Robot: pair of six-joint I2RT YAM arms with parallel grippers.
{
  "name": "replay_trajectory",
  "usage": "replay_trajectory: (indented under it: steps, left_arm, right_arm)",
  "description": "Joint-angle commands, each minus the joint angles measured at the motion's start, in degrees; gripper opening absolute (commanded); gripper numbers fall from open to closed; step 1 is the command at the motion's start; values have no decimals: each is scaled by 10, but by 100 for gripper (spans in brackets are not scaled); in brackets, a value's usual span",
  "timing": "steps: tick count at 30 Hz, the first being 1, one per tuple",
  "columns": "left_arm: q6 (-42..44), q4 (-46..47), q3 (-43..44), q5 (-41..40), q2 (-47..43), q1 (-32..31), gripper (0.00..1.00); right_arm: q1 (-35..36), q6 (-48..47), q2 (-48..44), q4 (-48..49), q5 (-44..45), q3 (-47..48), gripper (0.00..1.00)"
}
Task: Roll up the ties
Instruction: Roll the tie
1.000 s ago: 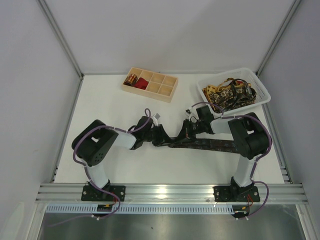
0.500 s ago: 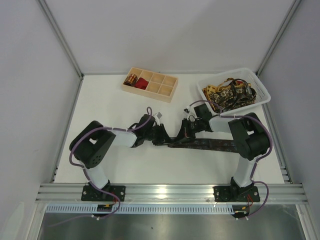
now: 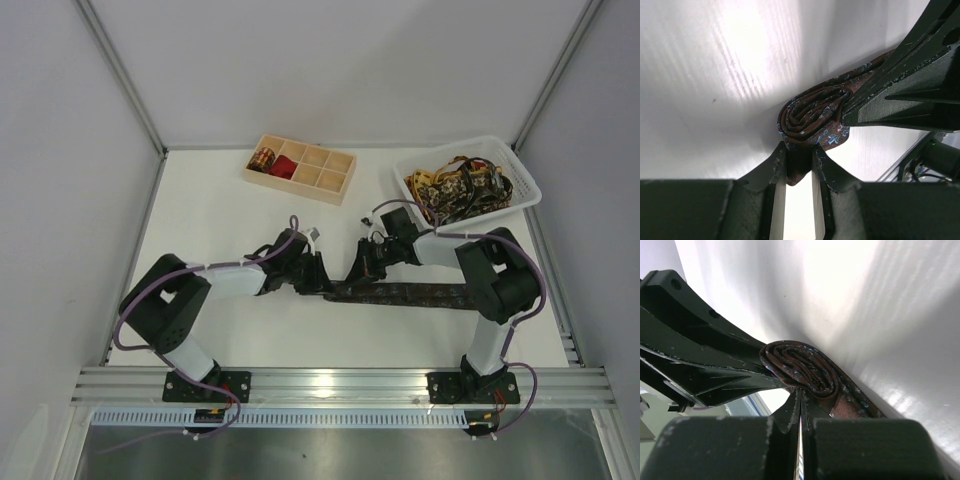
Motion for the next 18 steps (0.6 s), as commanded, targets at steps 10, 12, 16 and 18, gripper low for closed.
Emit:
replay_trajectory:
  steps: [10,12,16,18]
  left_arm:
    - [66,-165,40,-54,-61,-6,12]
    - [77,-187,57,-61,-63,-12,13]
    - [84,-212,84,-66,-60,-26,15]
    - [84,-213,92,-62,-57,-33,18]
  right_arm:
    - [43,17,24,39,49,6,0]
    - [52,20,26,43,50,8,0]
    - [62,28,29,52,52,6,0]
    - [65,32,30,56,52,1,0]
